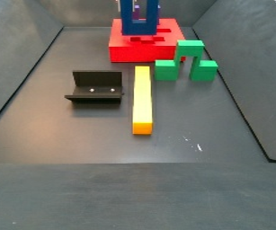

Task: Pick up the blue object. Move up. Move to above the board. Insert the blue object.
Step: Insert the blue object.

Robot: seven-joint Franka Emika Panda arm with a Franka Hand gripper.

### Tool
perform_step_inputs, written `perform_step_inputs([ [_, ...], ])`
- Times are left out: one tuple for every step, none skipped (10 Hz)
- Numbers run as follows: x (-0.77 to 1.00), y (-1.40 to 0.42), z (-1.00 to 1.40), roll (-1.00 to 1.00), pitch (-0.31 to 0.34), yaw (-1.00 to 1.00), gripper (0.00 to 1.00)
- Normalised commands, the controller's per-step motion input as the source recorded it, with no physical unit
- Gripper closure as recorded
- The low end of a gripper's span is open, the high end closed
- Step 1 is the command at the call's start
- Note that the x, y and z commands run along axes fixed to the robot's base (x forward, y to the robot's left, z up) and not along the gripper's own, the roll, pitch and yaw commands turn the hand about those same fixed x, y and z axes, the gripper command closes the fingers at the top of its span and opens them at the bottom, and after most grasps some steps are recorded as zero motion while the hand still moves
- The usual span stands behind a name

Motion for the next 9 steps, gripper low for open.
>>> perform_step_inputs([
  [-0.22,0.00,-0.13,-0.01,-0.100,0.12,1.00],
  [-0.26,0.00,-0.17,-0.04,-0.121,0.11,1.00],
  [-0.31,0.00,-0.13,-0.01,-0.124,0.05,1.00],
  [-0.33,0.00,-0.05,-0.01,-0.110,0.00,1.00],
  [-0.34,0.04,-0.01,-0.14,-0.119,0.00,1.00],
  [-0.23,0.06,0.00,-0.19,-0.153,0.00,1.00],
  [0.00,0.01,-0.05,-0.12,-0.147,-0.01,1.00],
  [0.08,0.00,-0.15,0.00,-0.111,0.00,1.00],
  [0.09,0.00,-0.16,0.00,-0.081,0.00,1.00],
])
